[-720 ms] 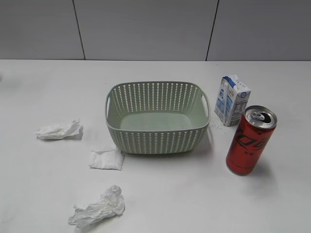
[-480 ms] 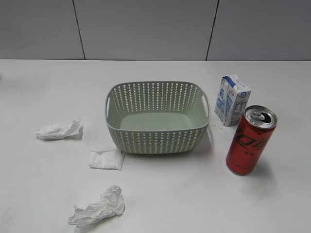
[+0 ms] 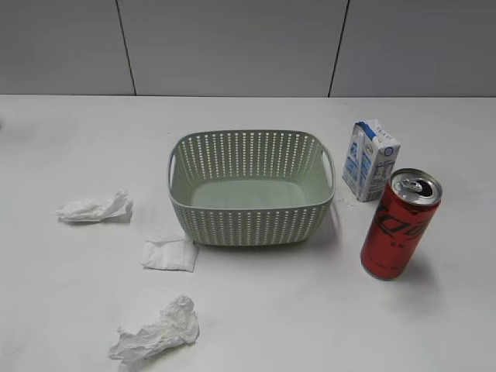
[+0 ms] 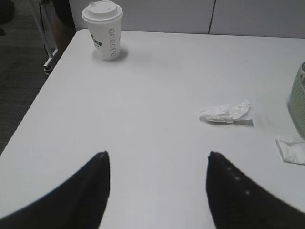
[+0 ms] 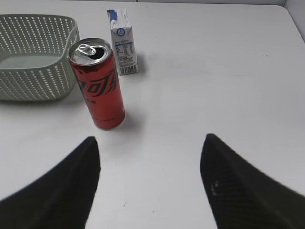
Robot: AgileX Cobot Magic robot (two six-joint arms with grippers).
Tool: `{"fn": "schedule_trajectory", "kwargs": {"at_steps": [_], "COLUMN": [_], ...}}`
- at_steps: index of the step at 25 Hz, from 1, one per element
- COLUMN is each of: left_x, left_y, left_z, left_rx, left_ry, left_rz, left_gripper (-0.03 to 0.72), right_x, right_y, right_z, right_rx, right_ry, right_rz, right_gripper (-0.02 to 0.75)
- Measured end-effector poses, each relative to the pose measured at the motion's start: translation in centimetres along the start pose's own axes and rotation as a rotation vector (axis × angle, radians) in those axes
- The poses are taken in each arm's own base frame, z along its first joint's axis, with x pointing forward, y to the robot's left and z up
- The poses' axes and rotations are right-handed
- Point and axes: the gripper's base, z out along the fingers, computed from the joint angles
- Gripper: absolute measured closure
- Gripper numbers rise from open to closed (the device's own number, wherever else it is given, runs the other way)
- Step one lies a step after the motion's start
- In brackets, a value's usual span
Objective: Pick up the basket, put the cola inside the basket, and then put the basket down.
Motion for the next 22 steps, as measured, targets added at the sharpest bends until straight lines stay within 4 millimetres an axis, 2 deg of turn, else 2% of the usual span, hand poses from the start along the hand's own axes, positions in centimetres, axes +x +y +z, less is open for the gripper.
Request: {"fn": "schedule_trajectory", "kwargs": {"at_steps": [17,19,22], "left_x": [0.0,-0.01,-0.01], "left_y": [0.12,0.23,0.27], "left_z": [0.0,0.0,0.0], "left_rx": [-0.013,-0.026,-0.03], "left_ry": [0.0,-0.001,-0.001], "left_rz": [0.008,0.015,0.018], "left_gripper": [0.235,0.211,0.116], "right_x": [0.0,0.0,0.0], "right_y": [0.0,0.0,0.0], "right_z": [0.0,0.0,0.0], "right_rx": [0.0,0.0,0.0], "right_ry": [0.0,0.0,0.0], "right_rz": [0.0,0.0,0.0], "right_gripper": [0.239,0.239,0.239]}}
